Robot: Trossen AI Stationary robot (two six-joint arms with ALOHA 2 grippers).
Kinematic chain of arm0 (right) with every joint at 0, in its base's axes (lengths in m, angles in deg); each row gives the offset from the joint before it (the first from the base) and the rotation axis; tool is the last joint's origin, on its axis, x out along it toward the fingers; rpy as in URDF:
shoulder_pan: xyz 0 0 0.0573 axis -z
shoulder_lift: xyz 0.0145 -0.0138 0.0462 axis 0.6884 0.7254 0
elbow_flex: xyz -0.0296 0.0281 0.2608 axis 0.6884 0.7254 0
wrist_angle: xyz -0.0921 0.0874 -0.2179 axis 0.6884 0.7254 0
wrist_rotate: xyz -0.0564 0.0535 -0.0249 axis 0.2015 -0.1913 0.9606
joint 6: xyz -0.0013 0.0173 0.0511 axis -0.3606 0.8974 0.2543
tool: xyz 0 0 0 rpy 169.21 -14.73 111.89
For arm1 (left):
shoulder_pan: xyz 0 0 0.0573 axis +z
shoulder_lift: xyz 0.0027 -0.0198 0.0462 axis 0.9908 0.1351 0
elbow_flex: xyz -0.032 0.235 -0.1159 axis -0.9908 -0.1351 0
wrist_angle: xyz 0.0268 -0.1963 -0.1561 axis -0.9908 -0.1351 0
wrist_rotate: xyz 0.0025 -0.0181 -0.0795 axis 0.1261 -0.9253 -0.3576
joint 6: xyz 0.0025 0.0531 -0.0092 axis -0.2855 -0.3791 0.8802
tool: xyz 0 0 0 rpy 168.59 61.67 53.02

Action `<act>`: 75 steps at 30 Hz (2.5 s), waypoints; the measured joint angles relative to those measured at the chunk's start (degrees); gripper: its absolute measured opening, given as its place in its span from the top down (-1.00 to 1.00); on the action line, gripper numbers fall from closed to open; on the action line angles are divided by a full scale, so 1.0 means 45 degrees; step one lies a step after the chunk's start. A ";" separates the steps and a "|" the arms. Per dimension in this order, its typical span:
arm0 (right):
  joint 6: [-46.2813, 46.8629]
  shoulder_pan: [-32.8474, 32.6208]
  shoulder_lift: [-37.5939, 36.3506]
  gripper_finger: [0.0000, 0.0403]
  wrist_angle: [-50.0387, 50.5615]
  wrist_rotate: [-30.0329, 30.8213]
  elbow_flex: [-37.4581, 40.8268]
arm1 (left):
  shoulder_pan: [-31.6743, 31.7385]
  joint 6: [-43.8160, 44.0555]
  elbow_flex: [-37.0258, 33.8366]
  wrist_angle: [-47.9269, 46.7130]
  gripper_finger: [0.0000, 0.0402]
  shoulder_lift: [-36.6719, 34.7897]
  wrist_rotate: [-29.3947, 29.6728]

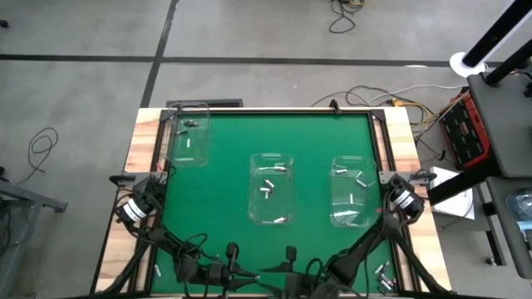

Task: Sort batteries
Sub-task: Put the white battery into the right transparent bin

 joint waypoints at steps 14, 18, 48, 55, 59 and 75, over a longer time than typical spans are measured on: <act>0.0227 0.0177 0.0022 0.48 0.0039 -0.0447 0.0000 | 0.0089 -0.0710 0.0091 0.0166 0.95 -0.0063 -0.0111; 0.0106 0.0167 0.0022 0.60 0.0000 -0.0496 0.0000 | 0.0146 -0.0959 0.0229 0.0146 0.95 -0.0063 -0.0091; 1.6900 0.0150 -0.7159 0.89 2.4746 -0.3384 0.2661 | 0.0182 1.7268 0.1566 -2.9137 0.06 -0.5656 -0.4389; 1.3477 0.2562 -1.0211 0.89 2.2956 -0.6448 0.5751 | 0.0011 1.6531 0.3185 -3.1889 -0.06 -0.4931 -0.7376; 1.0685 0.3305 -1.1924 0.89 2.2923 -0.6458 0.6705 | -0.0451 1.6419 0.3760 -3.3258 -0.18 -0.4577 -0.8924; 0.5782 0.5340 -1.2552 0.89 1.9792 -0.8067 1.0762 | -0.1354 1.6215 0.2635 -3.2346 -0.24 -0.3793 -1.0713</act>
